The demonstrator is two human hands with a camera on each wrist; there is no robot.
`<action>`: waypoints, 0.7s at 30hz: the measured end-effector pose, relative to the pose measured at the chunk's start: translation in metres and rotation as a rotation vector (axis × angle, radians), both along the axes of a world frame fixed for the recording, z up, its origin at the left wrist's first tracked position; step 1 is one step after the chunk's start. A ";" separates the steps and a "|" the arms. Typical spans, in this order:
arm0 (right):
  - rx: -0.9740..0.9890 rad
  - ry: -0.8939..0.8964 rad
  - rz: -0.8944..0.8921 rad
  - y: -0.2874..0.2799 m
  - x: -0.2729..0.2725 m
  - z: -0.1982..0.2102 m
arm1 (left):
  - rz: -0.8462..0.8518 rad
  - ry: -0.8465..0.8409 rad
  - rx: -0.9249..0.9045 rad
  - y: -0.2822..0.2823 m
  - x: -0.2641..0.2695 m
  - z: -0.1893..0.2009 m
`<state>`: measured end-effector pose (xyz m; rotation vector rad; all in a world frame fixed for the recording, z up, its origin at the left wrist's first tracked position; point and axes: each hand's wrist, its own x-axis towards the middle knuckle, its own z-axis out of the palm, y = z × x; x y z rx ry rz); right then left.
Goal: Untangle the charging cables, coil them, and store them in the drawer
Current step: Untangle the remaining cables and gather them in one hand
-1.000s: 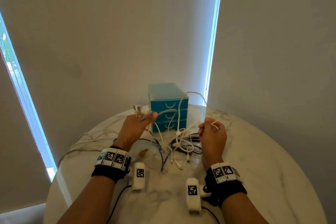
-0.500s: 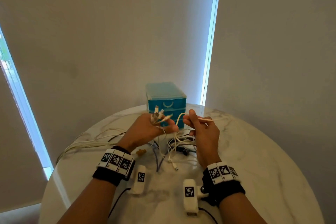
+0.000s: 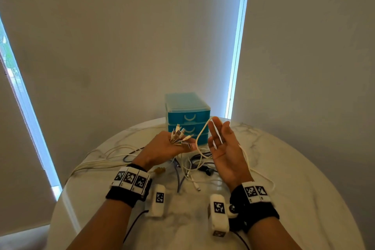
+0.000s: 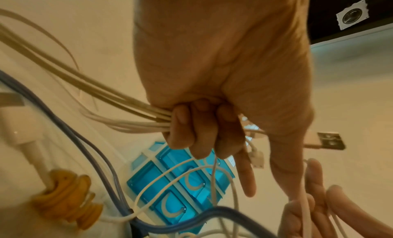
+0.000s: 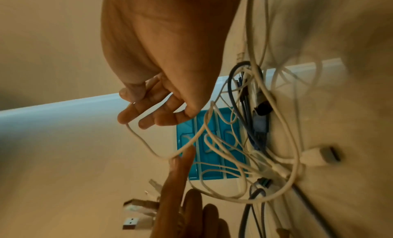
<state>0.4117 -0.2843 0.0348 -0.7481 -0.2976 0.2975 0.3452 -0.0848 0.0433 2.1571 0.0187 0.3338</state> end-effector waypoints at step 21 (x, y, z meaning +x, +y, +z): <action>-0.842 -0.552 -0.032 0.013 0.012 -0.028 | 0.242 -0.419 -0.522 -0.010 -0.001 0.007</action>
